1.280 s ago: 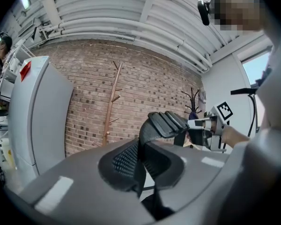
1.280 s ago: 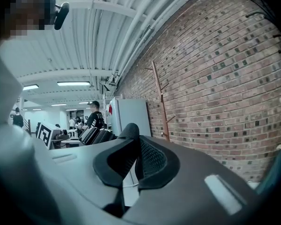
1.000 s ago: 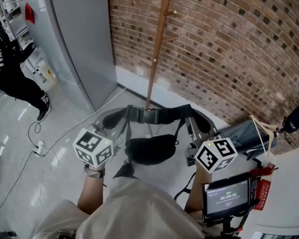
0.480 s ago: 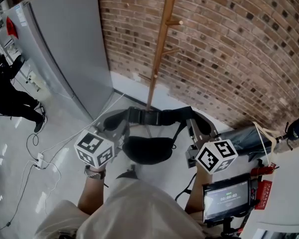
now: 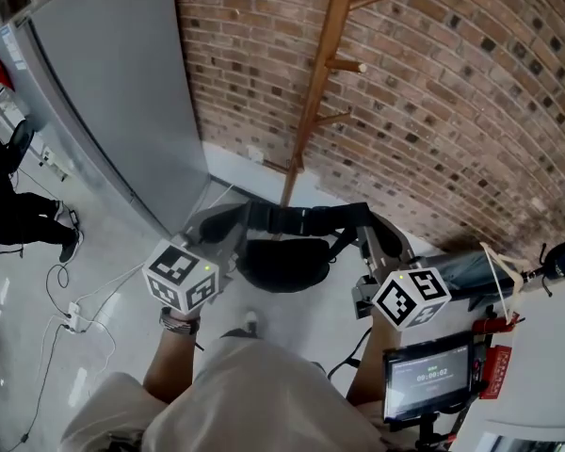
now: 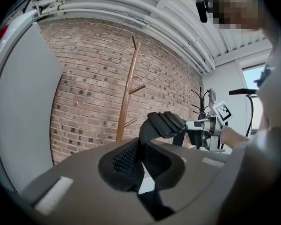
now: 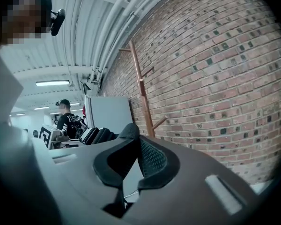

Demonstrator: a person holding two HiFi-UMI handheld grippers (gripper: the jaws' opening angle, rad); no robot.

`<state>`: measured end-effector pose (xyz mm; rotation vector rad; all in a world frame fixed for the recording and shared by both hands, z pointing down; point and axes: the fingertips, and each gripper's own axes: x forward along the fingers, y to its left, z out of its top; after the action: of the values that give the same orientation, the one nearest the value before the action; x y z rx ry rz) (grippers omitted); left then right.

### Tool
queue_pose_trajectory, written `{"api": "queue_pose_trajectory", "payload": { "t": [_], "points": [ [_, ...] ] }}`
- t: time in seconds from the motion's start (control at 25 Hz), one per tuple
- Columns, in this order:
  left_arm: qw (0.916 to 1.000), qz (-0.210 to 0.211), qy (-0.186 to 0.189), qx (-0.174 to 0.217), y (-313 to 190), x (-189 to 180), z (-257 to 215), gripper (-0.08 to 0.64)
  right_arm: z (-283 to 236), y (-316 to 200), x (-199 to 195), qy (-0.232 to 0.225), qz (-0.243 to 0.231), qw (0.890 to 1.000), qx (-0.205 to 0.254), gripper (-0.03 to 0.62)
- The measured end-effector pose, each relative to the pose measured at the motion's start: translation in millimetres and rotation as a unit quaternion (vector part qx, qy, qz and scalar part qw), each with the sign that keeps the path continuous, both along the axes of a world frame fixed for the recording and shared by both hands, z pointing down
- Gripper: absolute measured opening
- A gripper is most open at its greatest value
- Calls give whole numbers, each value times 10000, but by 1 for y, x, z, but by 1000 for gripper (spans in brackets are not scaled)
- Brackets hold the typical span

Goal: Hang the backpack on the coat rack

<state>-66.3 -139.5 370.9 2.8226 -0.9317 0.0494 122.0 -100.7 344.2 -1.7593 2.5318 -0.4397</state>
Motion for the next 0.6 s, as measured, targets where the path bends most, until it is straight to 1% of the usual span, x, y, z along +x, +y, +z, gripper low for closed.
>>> {"api": "queue_pose_trajectory", "payload": {
  "t": [0.24, 0.44, 0.6],
  "points": [
    [9996, 263, -9, -67, -24, 1, 4, 5, 3, -24, -2, -7, 205, 9998, -45, 6],
    [9994, 298, -2, -147, -43, 3, 7, 5, 9, -37, -2, 9, 225, 9996, -142, 8],
    [9993, 271, 7, -242, -50, 8, 13, 5, 16, -45, 1, 53, 146, 9996, -229, 6]
  ]
}}
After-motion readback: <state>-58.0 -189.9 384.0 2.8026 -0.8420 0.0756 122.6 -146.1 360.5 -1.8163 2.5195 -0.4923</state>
